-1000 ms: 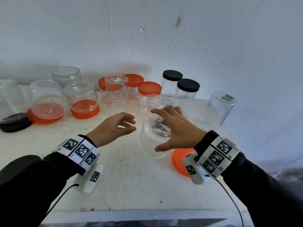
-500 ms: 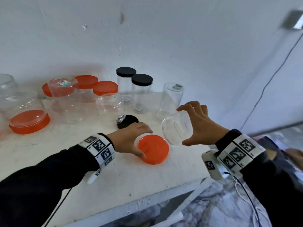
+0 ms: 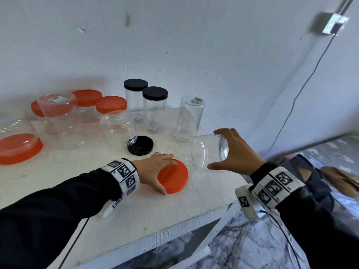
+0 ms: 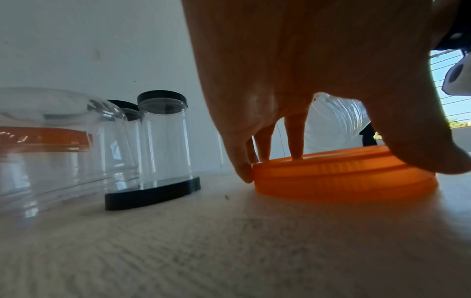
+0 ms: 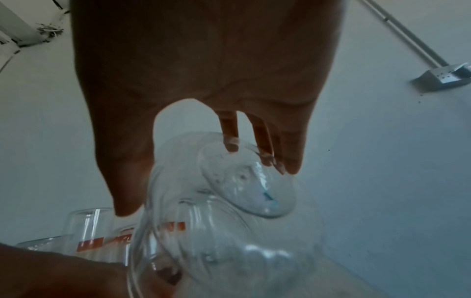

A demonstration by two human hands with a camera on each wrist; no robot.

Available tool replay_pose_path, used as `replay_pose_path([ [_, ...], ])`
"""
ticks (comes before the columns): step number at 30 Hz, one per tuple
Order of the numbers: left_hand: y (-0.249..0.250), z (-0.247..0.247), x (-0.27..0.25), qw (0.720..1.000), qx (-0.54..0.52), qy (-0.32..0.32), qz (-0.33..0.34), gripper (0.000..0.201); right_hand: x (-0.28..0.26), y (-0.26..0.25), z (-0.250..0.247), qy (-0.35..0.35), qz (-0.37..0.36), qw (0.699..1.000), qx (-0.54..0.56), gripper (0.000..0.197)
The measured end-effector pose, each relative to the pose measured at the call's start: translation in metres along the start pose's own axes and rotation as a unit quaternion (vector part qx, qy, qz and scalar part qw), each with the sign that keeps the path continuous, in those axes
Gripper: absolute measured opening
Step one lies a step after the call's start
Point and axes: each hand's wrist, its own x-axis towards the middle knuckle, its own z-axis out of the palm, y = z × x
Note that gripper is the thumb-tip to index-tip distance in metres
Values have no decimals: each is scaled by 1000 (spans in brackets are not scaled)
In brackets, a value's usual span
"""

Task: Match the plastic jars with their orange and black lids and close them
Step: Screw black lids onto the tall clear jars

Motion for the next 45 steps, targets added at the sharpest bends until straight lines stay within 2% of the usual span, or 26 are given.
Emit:
replay_pose_path([
  [5, -9, -3, -19, 999, -22, 16, -28, 92, 4, -5, 13, -15, 16, 999, 35, 84],
  [10, -35, -5, -63, 991, -66, 90, -79, 90, 14, -24, 31, -73, -3, 996, 45, 105],
  [14, -57, -2, -112, 975, -97, 146, -140, 103, 27, -46, 52, -108, -36, 992, 56, 105],
  [16, -65, 1, -139, 963, -114, 177, -168, 110, 34, -59, 64, -117, -60, 989, 62, 97],
  [18, -72, 6, -165, 948, -132, 216, -192, 114, 42, -74, 77, -126, -88, 984, 84, 74],
  [21, -79, 12, -204, 913, -166, 292, -231, 107, 51, -95, 96, -161, -106, 975, 114, 59],
  [22, -81, 13, -215, 902, -172, 314, -242, 105, 53, -102, 102, -174, -108, 970, 129, 59],
  [25, -79, 18, -244, 874, -185, 360, -268, 94, 59, -121, 122, -219, -114, 958, 150, 79],
  [30, -72, 23, -268, 852, -199, 385, -292, 93, 65, -142, 146, -305, -123, 924, 198, 96],
  [33, -70, 24, -274, 845, -202, 394, -301, 90, 68, -150, 156, -333, -123, 908, 223, 102],
  [39, -66, 22, -273, 843, -212, 392, -301, 87, 72, -165, 169, -352, -105, 898, 241, 92],
  [45, -63, 14, -251, 861, -199, 372, -284, 88, 71, -168, 172, -347, -109, 894, 262, 85],
])
